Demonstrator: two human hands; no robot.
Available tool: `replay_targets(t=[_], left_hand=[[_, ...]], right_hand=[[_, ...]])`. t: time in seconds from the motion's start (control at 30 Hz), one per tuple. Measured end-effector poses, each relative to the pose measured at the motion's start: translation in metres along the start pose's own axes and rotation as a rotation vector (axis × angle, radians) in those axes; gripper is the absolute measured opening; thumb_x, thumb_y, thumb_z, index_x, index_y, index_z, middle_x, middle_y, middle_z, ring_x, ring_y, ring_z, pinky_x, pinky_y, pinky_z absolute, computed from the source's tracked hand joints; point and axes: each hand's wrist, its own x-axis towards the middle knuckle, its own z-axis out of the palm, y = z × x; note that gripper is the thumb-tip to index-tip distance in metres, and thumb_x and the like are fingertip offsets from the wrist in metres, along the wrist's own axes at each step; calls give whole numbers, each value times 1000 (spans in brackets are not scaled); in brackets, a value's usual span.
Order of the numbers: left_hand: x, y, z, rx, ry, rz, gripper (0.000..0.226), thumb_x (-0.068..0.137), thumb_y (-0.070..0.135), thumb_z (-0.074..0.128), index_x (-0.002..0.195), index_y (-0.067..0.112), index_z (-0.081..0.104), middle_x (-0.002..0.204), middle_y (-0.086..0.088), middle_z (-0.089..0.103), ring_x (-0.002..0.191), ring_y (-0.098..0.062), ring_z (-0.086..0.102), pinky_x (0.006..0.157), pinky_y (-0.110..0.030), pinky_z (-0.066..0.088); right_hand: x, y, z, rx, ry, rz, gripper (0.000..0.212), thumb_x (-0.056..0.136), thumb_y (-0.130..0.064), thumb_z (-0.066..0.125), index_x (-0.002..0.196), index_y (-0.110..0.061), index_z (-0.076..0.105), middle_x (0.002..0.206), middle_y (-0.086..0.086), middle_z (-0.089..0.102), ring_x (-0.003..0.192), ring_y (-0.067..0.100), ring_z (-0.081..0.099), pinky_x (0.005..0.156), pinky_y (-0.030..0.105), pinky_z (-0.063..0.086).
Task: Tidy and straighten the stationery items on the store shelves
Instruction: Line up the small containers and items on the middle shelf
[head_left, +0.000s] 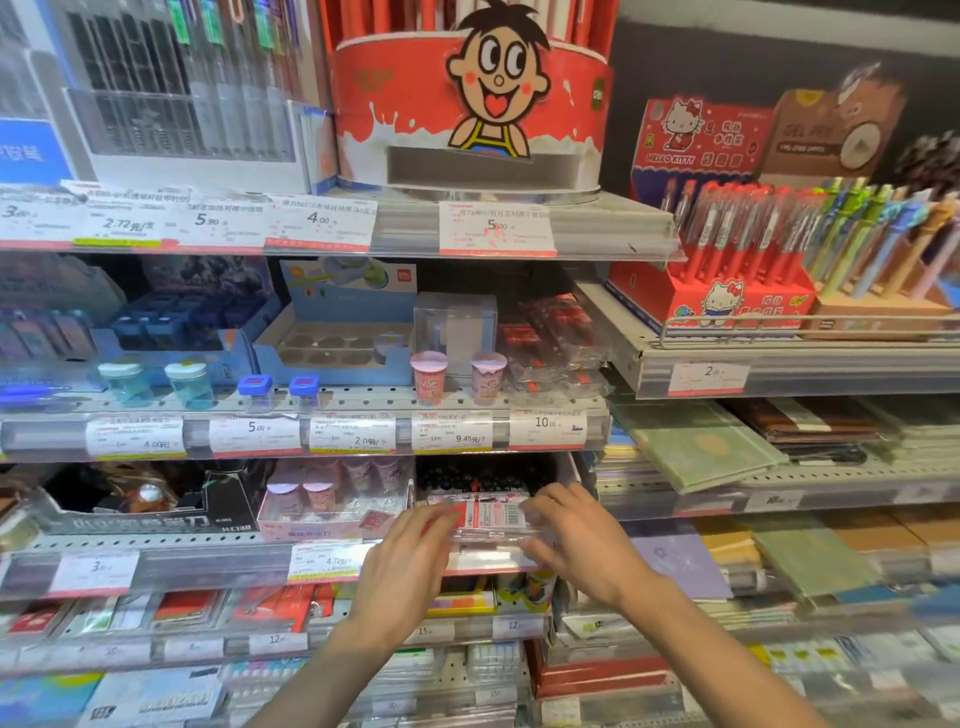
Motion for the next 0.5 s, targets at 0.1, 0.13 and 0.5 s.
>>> replay_targets(t=[0.1, 0.13, 0.5], left_hand=[[-8, -1, -17, 5, 4, 78, 42, 85, 22, 74, 126, 25, 63, 121, 9, 64, 104, -13, 63, 62, -28, 58], [-10, -1, -23, 12, 13, 98, 42, 85, 22, 74, 126, 25, 64, 121, 8, 64, 103, -14, 64, 61, -28, 58], [3, 8, -110, 26, 200, 309, 37, 95, 28, 59, 131, 23, 62, 123, 5, 63, 102, -14, 60, 65, -27, 56]], right_hand=[[-16, -2, -12, -20, 0, -52, 47, 92, -54, 55, 132, -28, 55, 122, -11, 55, 110, 13, 41, 96, 27, 40], [-19, -4, -16, -17, 11, -62, 49, 92, -56, 54, 132, -29, 55, 121, -12, 56, 110, 13, 42, 96, 26, 40], [-40, -39, -84, 271, 135, -75, 45, 89, -61, 57, 127, -37, 54, 120, -22, 50, 104, -3, 53, 87, 20, 45]])
